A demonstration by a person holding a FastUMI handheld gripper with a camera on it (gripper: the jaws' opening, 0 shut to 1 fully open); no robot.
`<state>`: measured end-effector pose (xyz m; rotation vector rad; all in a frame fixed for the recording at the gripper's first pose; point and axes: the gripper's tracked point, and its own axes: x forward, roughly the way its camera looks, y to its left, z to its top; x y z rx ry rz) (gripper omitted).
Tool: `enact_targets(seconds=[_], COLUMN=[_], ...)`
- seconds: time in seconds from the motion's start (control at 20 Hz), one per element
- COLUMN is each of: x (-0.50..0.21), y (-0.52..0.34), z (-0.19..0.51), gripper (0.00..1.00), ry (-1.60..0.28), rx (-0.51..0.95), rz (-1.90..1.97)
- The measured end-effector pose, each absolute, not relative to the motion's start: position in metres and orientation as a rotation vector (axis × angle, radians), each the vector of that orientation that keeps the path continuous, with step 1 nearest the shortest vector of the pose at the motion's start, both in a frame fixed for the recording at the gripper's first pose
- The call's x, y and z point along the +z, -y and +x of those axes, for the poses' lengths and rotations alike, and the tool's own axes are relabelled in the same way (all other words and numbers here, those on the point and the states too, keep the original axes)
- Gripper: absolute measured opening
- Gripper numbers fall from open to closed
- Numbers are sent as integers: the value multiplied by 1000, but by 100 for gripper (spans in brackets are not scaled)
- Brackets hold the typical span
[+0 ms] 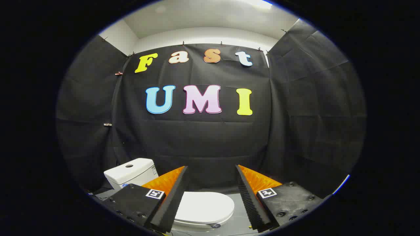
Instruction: Open the toilet lid.
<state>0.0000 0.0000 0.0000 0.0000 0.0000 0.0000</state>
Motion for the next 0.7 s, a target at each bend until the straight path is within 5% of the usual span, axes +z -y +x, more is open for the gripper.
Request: enact_targets(seconds=[0.7], x=[1], y=[0], z=[-4], gripper=[88], ry=[2], rx=[-5], rz=[-28])
